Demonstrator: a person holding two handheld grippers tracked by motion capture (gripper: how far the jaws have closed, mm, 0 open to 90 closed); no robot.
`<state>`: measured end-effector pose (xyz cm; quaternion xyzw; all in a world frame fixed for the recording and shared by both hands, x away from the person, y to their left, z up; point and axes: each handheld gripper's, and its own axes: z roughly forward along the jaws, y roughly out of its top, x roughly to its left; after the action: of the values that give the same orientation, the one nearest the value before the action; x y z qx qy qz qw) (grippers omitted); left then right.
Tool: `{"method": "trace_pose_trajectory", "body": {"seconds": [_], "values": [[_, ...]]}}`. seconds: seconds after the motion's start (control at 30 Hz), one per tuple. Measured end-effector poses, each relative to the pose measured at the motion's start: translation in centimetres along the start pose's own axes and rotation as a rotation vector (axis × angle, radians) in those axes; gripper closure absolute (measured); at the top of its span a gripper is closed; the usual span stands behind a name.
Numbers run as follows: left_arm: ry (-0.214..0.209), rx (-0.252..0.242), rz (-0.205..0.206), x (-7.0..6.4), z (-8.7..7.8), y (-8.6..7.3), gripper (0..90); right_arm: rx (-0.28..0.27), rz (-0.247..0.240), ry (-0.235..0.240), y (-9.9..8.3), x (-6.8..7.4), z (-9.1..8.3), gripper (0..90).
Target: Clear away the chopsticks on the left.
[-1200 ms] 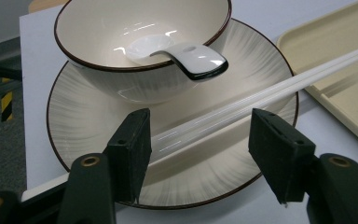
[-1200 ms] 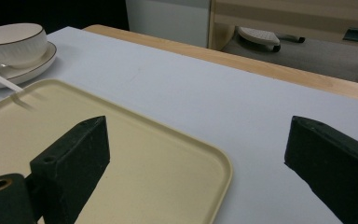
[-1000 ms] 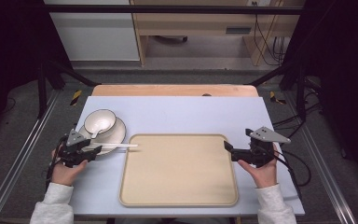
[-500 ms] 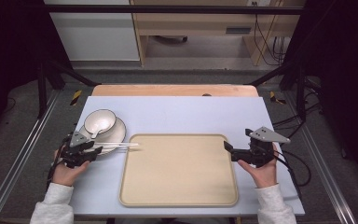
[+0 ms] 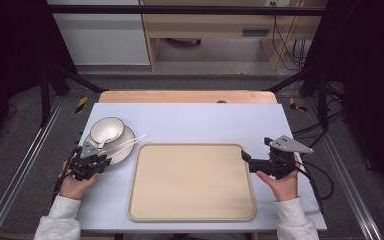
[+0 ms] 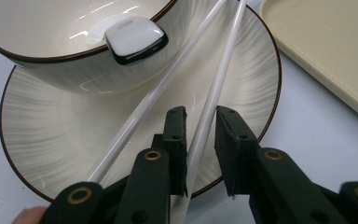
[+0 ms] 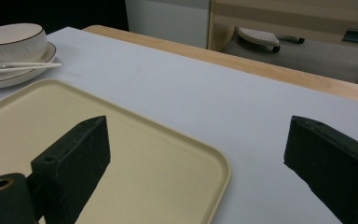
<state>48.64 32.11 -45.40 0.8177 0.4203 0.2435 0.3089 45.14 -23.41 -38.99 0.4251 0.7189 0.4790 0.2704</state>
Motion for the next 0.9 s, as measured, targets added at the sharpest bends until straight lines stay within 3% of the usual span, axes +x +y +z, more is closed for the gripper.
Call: {"method": "trace_pose_trajectory", "body": {"seconds": [0.3,0.63,0.9], "values": [[-0.001,0.022,-0.005,-0.3,0.3,0.3,82.2,-0.002,0.002,0.001,0.0,0.0,0.0,7.5],[-0.013,0.037,-0.041,-0.5,0.8,1.1,76.1,0.005,-0.007,0.003,0.0,0.1,0.2,7.5],[0.009,0.066,-0.062,-0.6,1.5,2.0,76.7,0.005,-0.008,0.006,0.0,0.0,0.1,7.6]]}}
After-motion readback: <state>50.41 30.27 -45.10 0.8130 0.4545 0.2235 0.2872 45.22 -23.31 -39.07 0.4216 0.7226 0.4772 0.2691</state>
